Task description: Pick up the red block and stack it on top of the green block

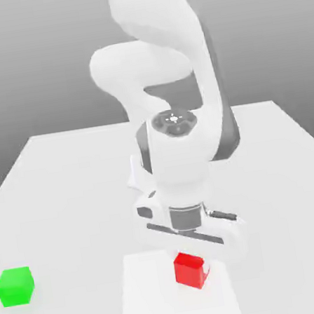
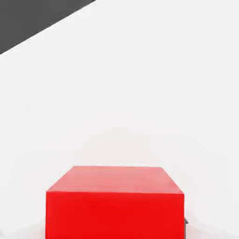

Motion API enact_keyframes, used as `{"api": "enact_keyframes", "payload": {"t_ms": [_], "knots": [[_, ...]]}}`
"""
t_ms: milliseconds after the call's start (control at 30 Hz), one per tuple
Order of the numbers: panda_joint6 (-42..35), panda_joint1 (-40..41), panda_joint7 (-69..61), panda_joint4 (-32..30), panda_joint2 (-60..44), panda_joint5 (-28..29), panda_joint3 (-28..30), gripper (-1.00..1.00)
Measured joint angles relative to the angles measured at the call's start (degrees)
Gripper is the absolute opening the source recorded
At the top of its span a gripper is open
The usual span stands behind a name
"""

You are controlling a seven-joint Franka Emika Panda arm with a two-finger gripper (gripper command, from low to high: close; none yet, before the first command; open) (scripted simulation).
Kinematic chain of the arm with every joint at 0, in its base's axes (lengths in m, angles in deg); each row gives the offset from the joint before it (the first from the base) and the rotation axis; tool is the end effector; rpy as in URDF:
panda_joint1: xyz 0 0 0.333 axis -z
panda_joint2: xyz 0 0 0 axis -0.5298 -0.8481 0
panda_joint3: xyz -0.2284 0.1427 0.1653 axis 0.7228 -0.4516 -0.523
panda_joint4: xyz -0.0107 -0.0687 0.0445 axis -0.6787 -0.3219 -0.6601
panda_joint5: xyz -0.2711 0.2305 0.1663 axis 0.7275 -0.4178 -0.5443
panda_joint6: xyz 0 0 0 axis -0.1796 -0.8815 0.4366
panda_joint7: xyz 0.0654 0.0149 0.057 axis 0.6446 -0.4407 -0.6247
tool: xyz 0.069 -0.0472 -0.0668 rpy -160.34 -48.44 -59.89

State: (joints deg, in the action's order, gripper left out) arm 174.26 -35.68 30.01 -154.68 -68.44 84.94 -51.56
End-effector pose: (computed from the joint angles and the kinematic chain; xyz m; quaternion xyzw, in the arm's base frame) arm 0.3907 0.0328 0.1682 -0.7960 0.6053 -0.0049 0.0017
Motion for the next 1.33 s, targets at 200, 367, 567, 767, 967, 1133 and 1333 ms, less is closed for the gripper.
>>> {"api": "enact_keyframes", "payload": {"t_ms": [200, 367, 567, 767, 967, 1133, 1333], "knots": [[-6.2, 0.2, -0.7, -1.2, 7.2, -1.1, -0.5, -1.0], [-12.1, 5.0, 12.3, 1.0, 5.3, 0.4, 4.0, -1.0], [-17.2, 8.5, 31.2, 4.7, 1.5, 0.4, 11.6, -1.0], [-20.0, 12.0, 48.5, 8.0, 0.4, -1.9, 18.8, -1.0], [-20.0, 15.0, 66.3, 11.4, 1.9, -5.2, 25.2, -1.0], [-14.4, 17.9, 73.4, 14.1, -1.9, -12.5, 26.0, -1.0], [-10.4, 20.5, 70.5, 14.7, -6.6, -17.6, 22.9, 1.0]]}}
